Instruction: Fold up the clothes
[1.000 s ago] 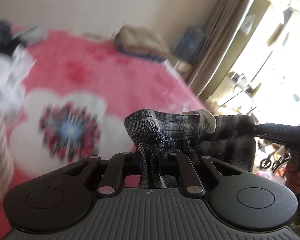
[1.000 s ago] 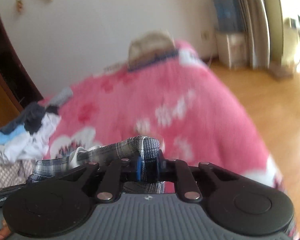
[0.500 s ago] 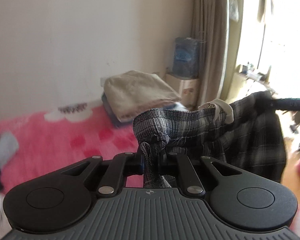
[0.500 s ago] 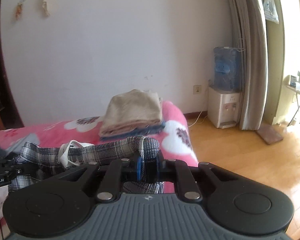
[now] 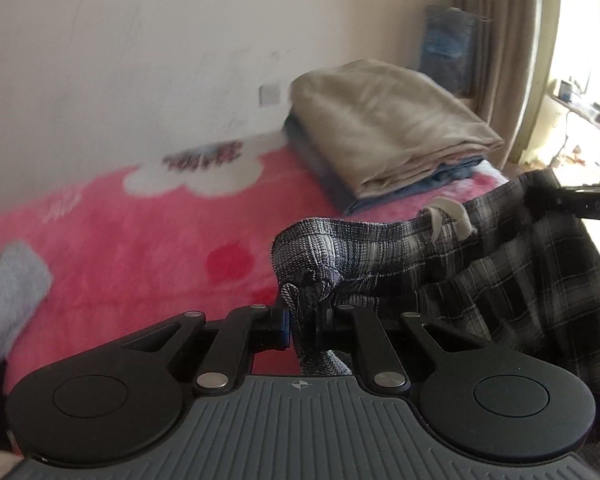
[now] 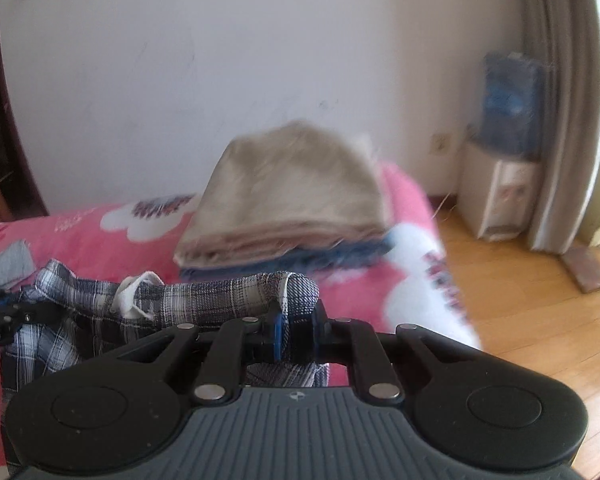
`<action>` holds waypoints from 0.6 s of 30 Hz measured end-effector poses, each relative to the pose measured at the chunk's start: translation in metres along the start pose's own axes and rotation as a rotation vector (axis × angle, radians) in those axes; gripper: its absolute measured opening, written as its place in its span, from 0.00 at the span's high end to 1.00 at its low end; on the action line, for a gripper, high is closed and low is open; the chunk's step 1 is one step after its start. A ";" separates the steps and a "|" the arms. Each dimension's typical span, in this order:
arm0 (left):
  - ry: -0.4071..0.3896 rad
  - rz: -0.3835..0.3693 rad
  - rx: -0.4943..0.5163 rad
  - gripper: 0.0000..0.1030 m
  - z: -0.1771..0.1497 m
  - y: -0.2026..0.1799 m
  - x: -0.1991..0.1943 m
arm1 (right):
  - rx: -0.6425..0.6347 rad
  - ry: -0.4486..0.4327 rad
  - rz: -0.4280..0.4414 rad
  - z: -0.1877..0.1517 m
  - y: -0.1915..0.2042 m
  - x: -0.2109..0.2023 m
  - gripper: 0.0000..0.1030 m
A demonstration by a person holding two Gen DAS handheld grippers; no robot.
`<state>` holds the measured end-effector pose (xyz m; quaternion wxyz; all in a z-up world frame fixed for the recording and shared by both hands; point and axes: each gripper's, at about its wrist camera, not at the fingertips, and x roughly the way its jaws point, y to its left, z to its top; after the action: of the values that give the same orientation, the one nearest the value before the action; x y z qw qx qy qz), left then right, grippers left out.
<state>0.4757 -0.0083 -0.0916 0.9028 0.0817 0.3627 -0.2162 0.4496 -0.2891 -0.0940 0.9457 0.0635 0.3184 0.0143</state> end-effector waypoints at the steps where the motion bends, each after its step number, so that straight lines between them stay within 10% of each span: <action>1: 0.006 -0.003 -0.020 0.90 -0.001 0.005 0.002 | 0.013 0.001 0.016 -0.002 0.002 0.004 0.87; 7: 0.114 -0.013 -0.082 0.83 -0.011 0.015 0.039 | 0.063 0.091 0.030 -0.016 0.004 0.045 0.86; 11: 0.149 -0.008 -0.104 0.65 -0.014 0.014 0.046 | 0.160 0.158 0.028 -0.026 -0.011 0.061 0.60; 14: 0.135 -0.076 -0.208 0.33 -0.007 0.023 0.024 | 0.281 0.178 0.057 -0.021 -0.035 0.044 0.34; 18: 0.100 -0.130 -0.301 0.31 0.011 0.029 -0.019 | 0.402 0.166 0.108 -0.020 -0.078 -0.015 0.26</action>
<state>0.4835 0.0208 -0.0708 0.8697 -0.0671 0.4401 -0.2131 0.4242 -0.3656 -0.1107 0.8825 0.2664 0.3876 0.0062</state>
